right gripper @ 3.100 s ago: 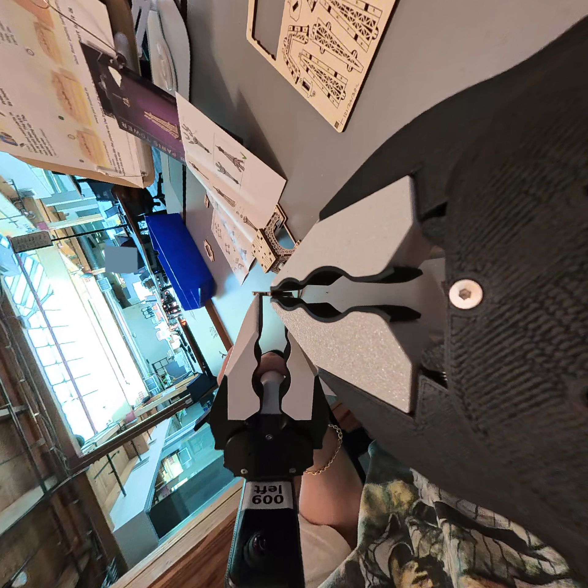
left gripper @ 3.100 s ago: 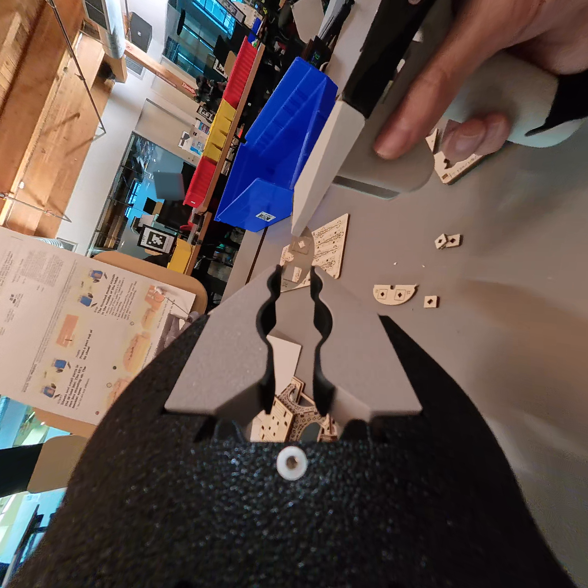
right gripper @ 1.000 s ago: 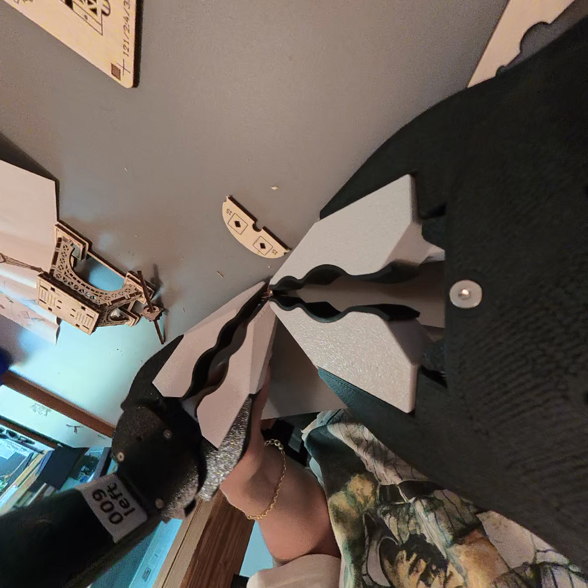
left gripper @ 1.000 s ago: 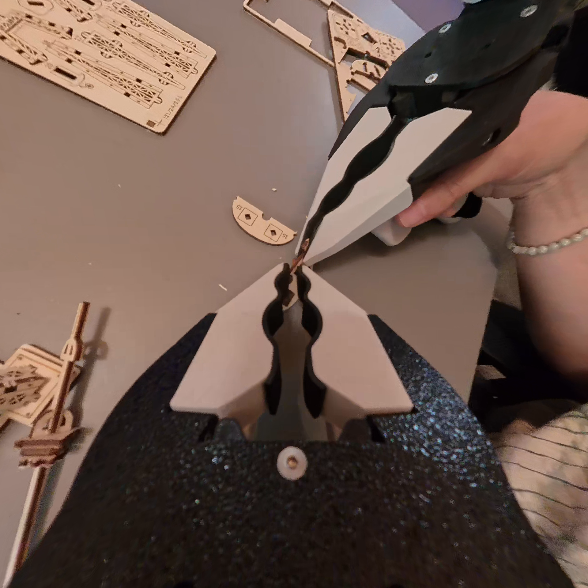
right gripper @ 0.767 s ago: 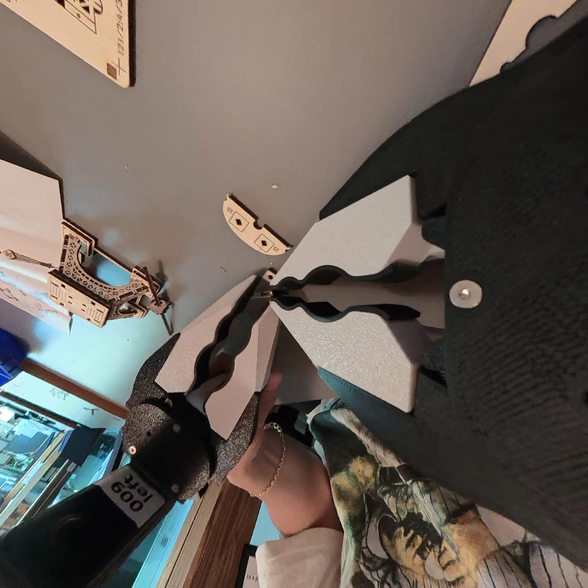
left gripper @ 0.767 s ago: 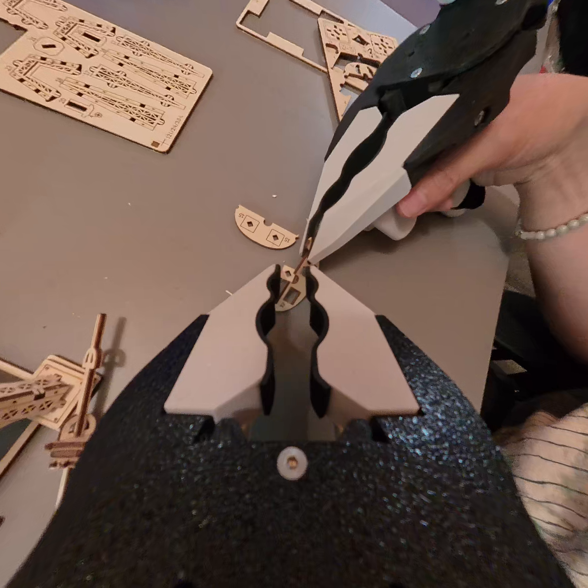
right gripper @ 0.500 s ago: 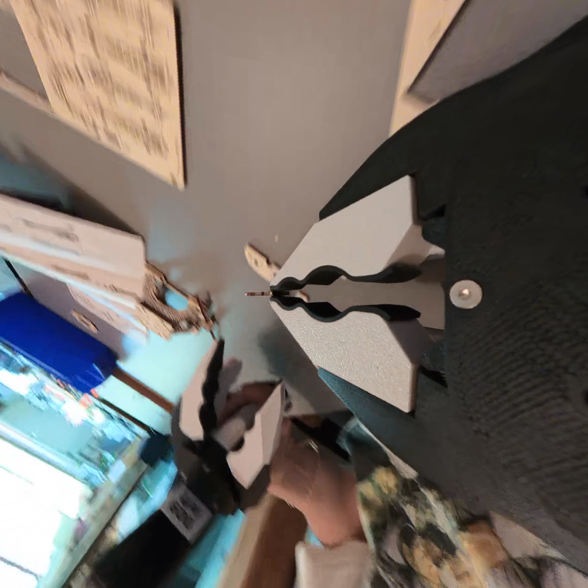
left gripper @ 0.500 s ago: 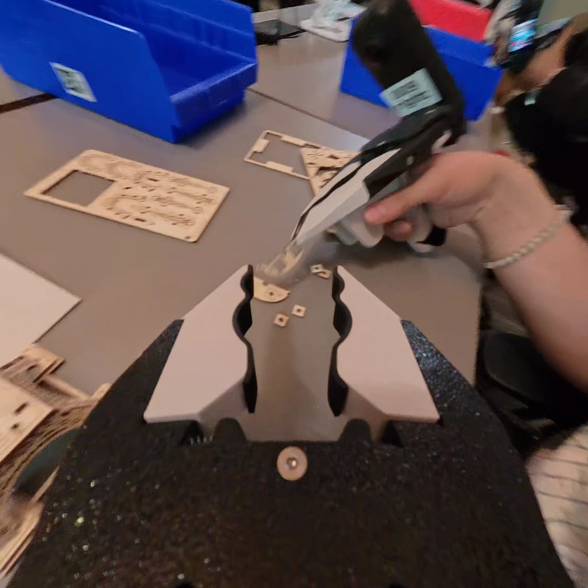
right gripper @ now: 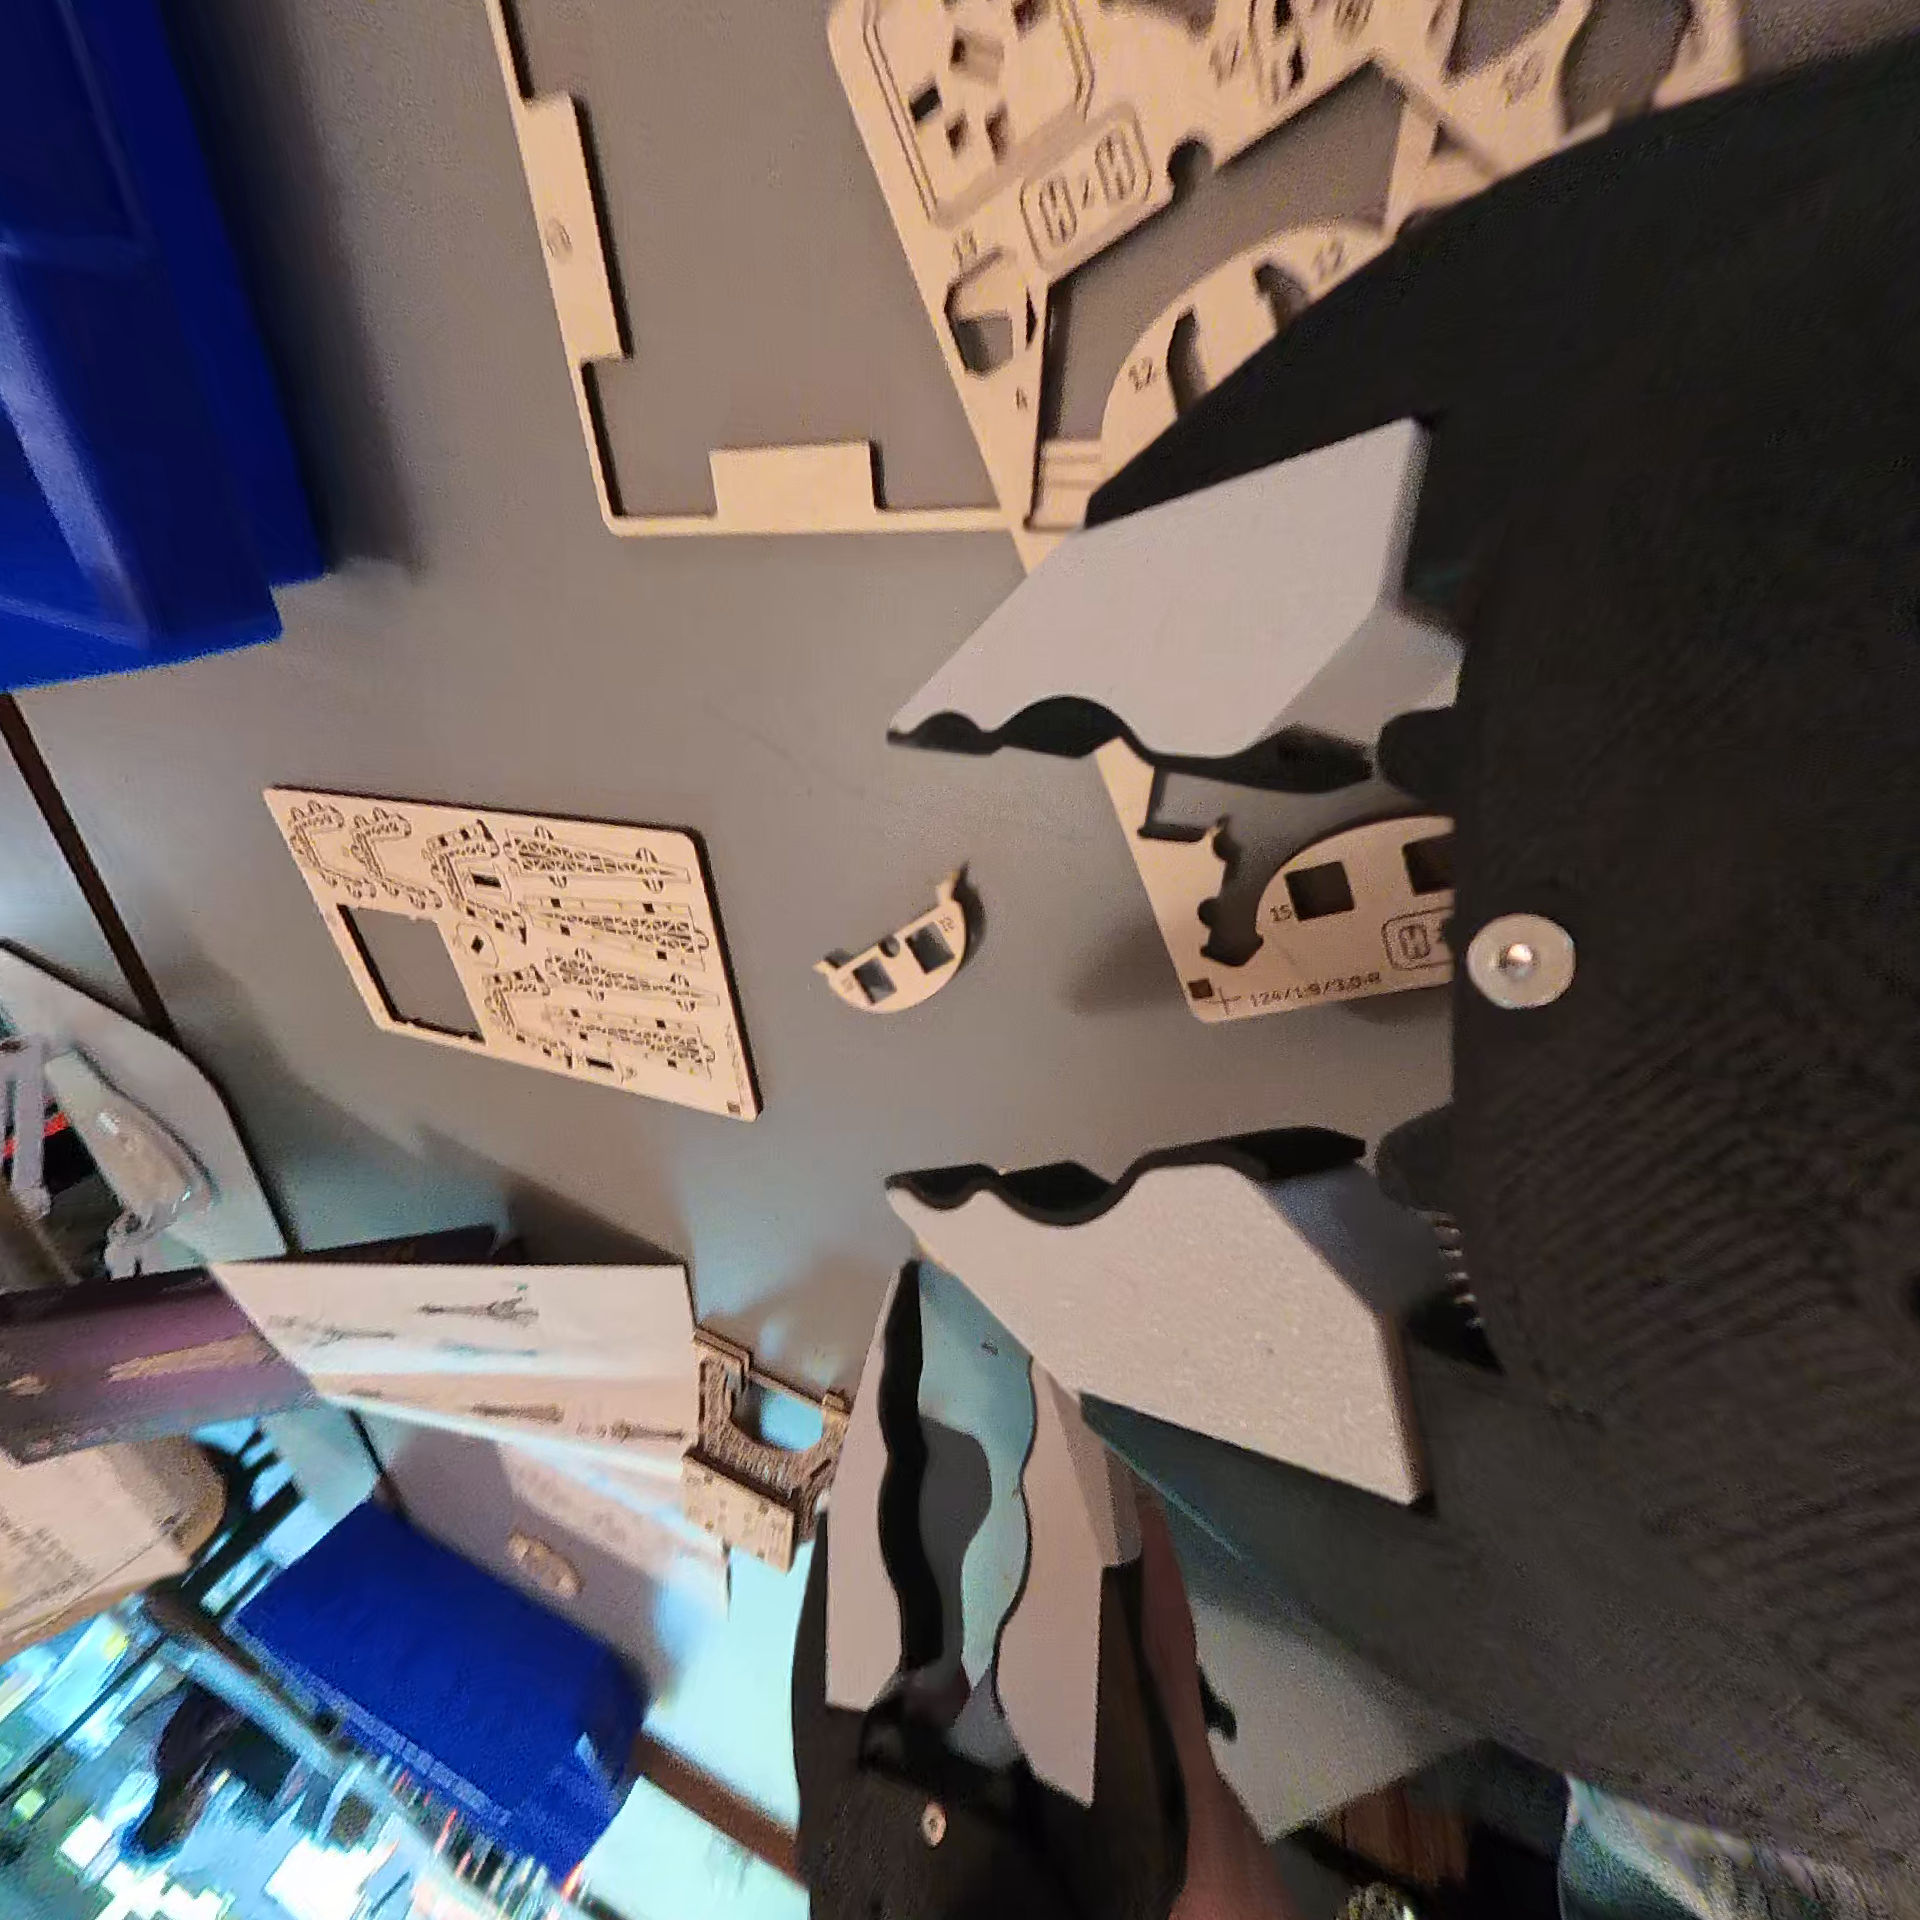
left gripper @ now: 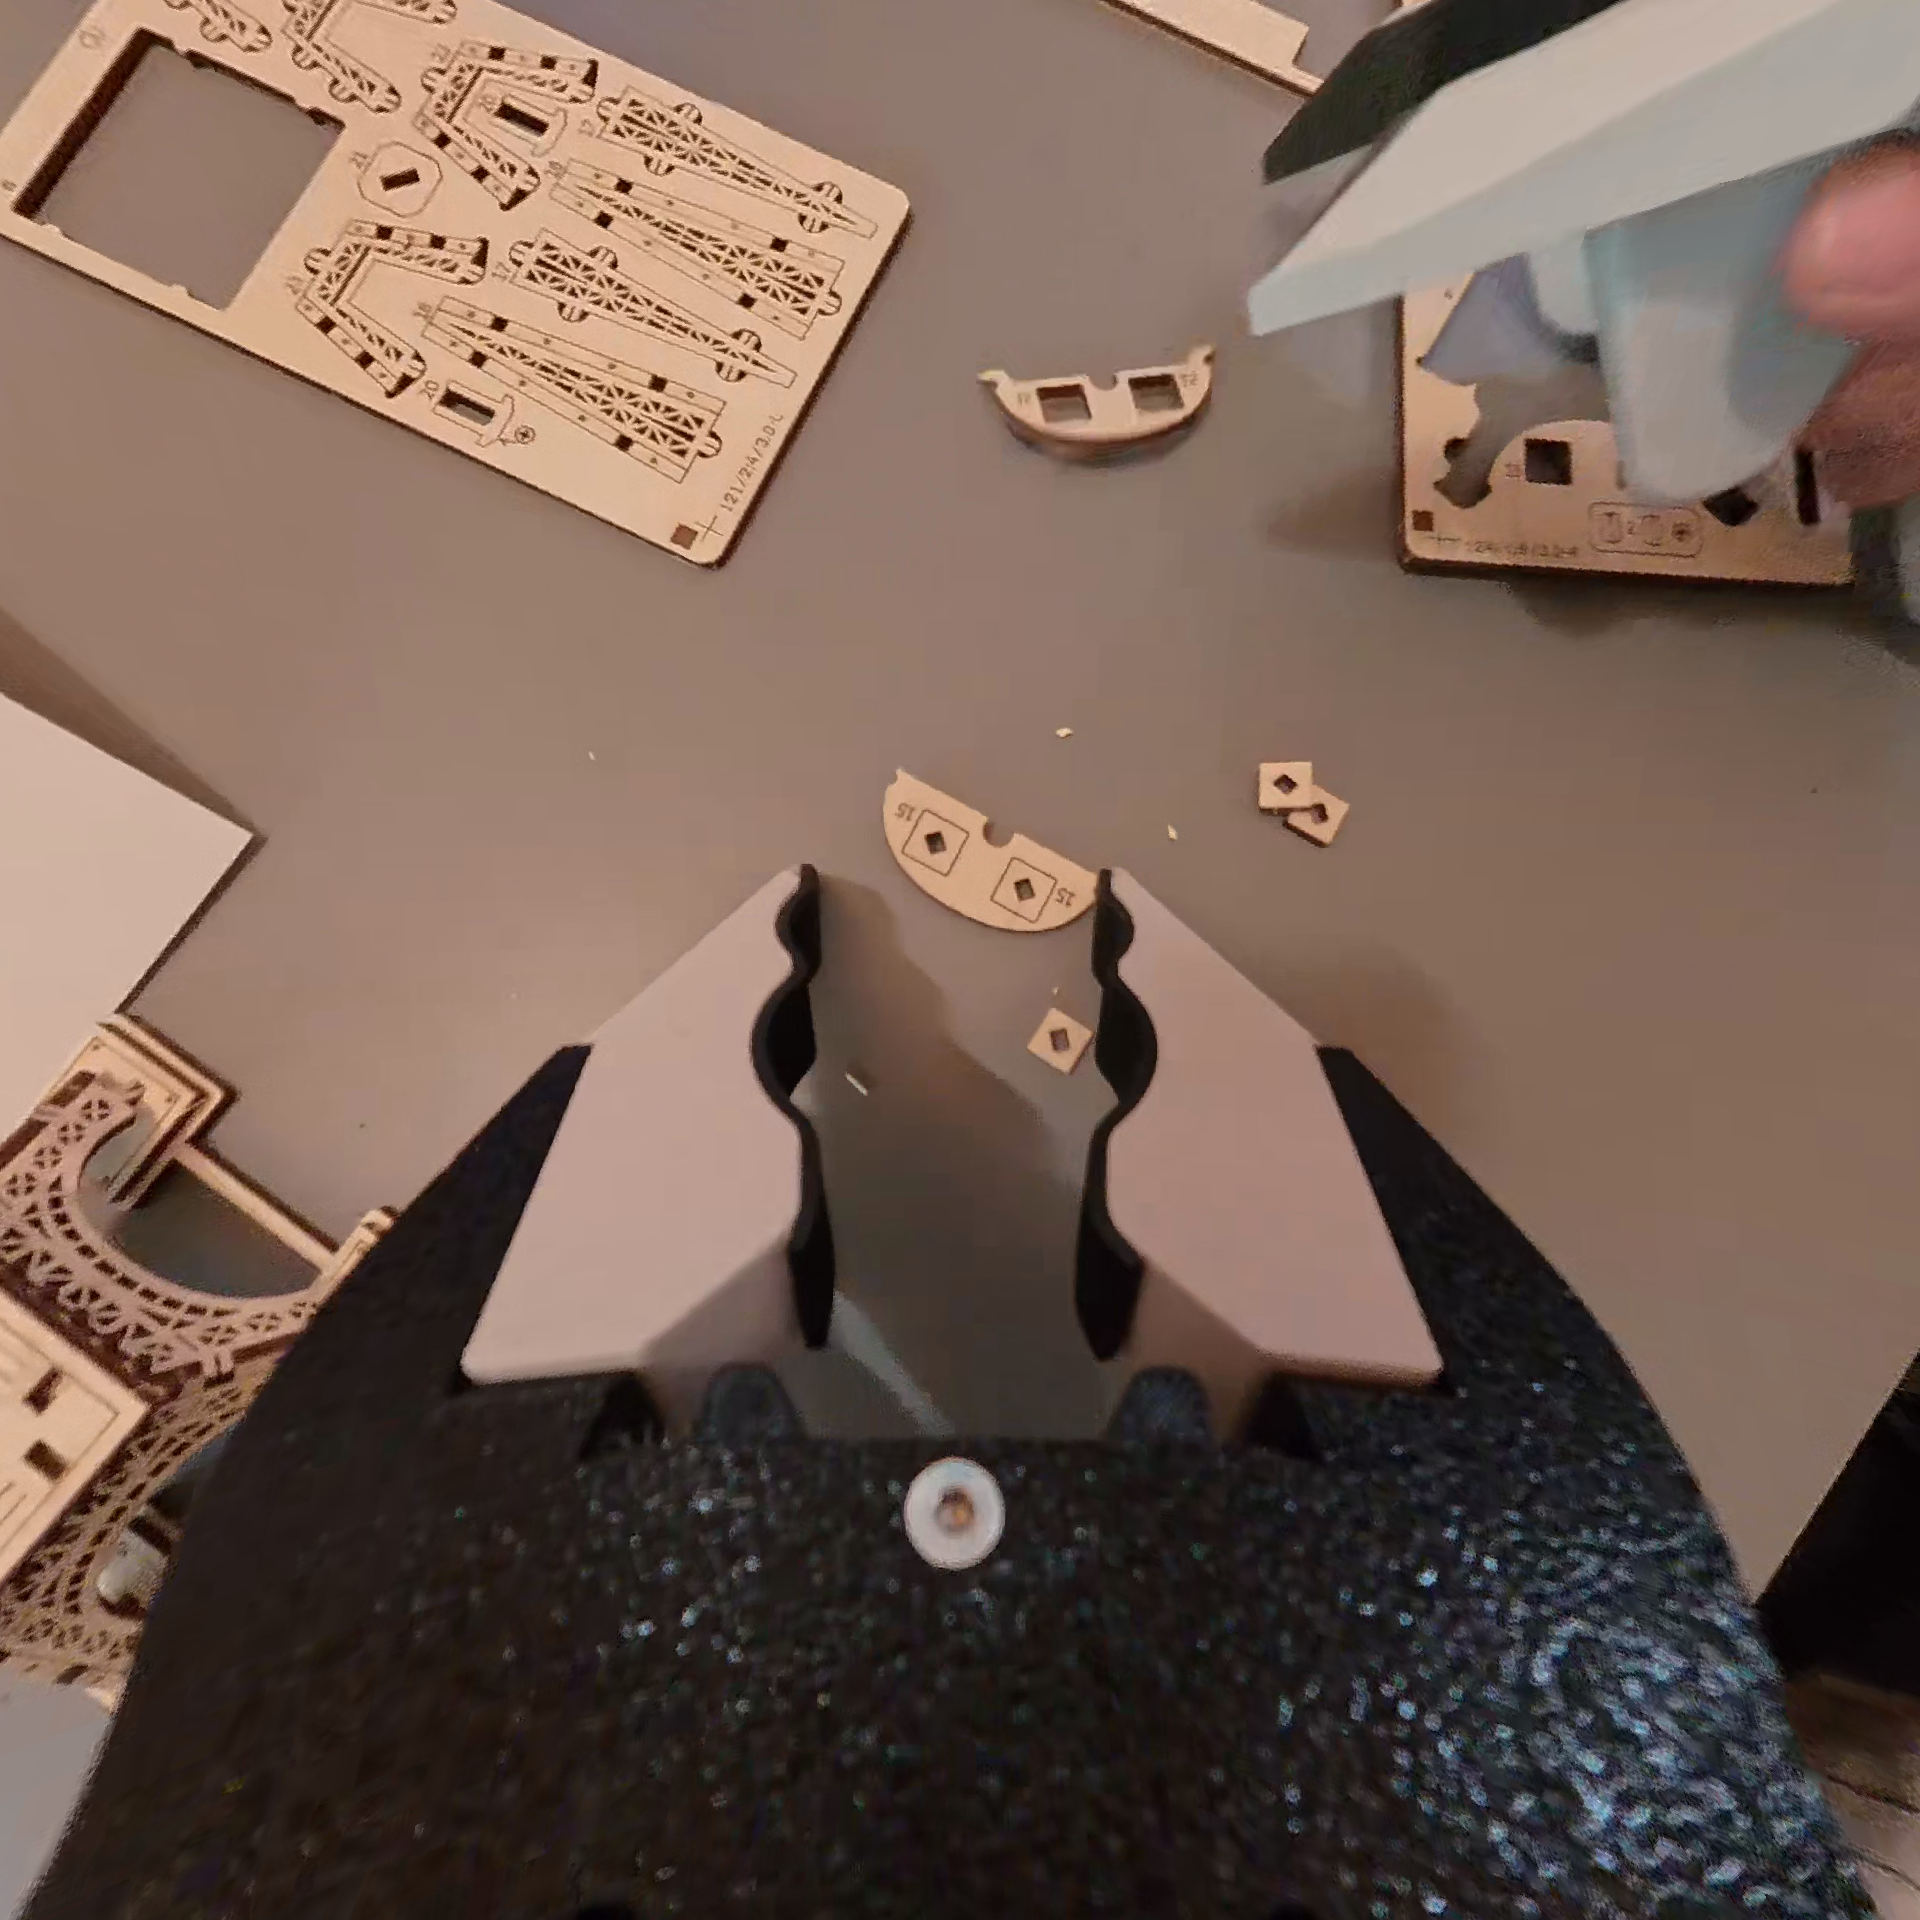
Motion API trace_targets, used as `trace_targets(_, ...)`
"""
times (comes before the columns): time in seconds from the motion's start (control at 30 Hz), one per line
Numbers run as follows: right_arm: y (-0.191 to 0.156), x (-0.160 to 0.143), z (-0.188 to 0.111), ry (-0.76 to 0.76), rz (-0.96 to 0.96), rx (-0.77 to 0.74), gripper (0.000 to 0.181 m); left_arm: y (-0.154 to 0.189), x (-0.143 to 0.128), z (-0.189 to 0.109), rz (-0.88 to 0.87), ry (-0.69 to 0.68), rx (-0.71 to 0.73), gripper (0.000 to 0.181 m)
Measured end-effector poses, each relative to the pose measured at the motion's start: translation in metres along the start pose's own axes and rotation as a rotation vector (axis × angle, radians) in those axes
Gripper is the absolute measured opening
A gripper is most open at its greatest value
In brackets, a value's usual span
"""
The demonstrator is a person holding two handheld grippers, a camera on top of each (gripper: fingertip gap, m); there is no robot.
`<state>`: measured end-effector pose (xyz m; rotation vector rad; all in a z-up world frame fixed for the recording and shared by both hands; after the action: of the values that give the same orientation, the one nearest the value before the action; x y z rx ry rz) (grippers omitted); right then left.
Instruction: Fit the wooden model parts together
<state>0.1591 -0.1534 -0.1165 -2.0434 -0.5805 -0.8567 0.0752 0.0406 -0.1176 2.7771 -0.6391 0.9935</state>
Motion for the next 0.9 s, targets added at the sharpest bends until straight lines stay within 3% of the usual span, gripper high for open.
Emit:
trace_targets(0.07, -0.002, 0.005, -0.005, 0.014, -0.042, -0.052, 0.09, 0.0, 0.002, 0.001, 0.014, -0.01, -0.003, 0.046)
trace_targets(0.17, -0.008, 0.011, -0.013, 0.042, -0.104, -0.081, 0.09, 0.003, 0.003, 0.002, 0.042, -0.004, -0.028, 0.035)
trace_targets(0.37, -0.014, 0.007, -0.011, -0.03, -0.138, 0.033, 0.073, 0.005, 0.0, 0.001, 0.139, 0.051, -0.074, 0.034)
trace_targets(0.5, -0.017, 0.007, -0.009, -0.035, -0.147, 0.085, 0.067, 0.008, 0.002, -0.005, 0.201, 0.162, -0.075, 0.034)
trace_targets(0.6, -0.027, 0.005, -0.007, -0.032, -0.148, 0.209, 0.057, 0.011, 0.009, -0.018, 0.297, 0.301, -0.028, 0.034)
trace_targets(0.77, -0.041, 0.008, -0.005, 0.084, -0.052, 0.521, 0.032, 0.024, 0.01, -0.041, 0.643, 0.476, 0.117, 0.034)
trace_targets(0.8, -0.043, 0.007, -0.004, 0.086, -0.045, 0.569, 0.02, 0.026, 0.009, -0.044, 0.694, 0.502, 0.145, 0.034)
trace_targets(0.83, -0.044, 0.006, -0.003, 0.087, -0.045, 0.597, 0.01, 0.029, 0.008, -0.046, 0.731, 0.522, 0.157, 0.034)
trace_targets(0.9, -0.045, 0.003, 0.0, 0.072, -0.06, 0.621, 0.009, 0.032, 0.005, -0.048, 0.756, 0.539, 0.147, 0.034)
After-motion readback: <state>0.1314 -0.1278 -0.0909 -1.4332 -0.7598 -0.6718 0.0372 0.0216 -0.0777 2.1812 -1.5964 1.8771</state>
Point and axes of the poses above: each gripper's, where its closed fingertips meet, z out along the fingers, x out of its top, y = z × x across the jaws, the point moved 10 cm from there along -z, back along the fingers, and after that the axes turned 5 degrees about x, right-handed, at the moved point
